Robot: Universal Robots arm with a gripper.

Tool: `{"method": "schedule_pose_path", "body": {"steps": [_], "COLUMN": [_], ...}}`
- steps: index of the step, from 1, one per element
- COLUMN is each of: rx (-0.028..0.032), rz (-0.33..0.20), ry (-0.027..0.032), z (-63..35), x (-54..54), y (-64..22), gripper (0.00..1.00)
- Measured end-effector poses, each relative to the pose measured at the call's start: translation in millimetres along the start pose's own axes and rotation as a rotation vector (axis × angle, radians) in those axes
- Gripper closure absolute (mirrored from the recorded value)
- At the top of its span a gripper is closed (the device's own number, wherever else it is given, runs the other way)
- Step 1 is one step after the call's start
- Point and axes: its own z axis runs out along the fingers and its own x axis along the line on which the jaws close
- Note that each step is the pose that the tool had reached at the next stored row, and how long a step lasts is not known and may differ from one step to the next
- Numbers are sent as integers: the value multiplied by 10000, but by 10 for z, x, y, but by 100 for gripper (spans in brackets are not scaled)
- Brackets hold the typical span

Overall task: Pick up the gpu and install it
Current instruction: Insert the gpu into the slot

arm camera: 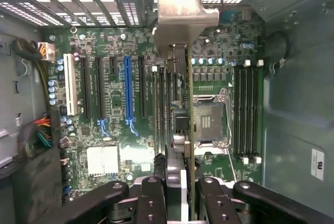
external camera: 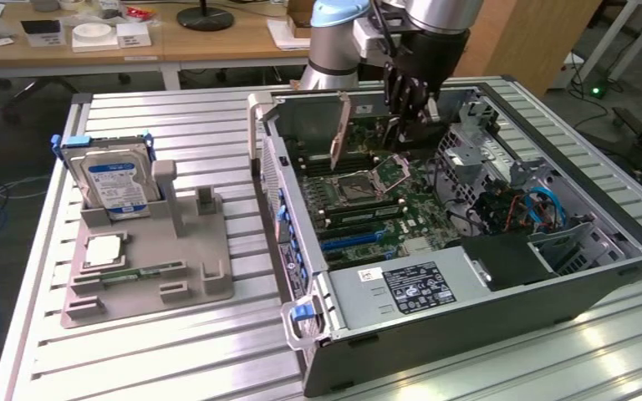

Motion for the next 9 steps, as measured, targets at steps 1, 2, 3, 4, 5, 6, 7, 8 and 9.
{"method": "schedule_pose_path", "body": {"steps": [1,2,3,4,5,6,7,8,9], "rx": [1,2,3,4,3,3,4,16,31], "rz": [27,35,38,37,35,34,33,45,75], "ry": [1,3,1,0,8,23,40,43,43], "z": [4,7,16,30,47,64,83,97,110], "x": [14,28,35,38,40,42,45,47,48], "y": [0,1,8,17,31,52,80,97,105], "gripper": [71,71,71,71,71,71,71,71,71]}}
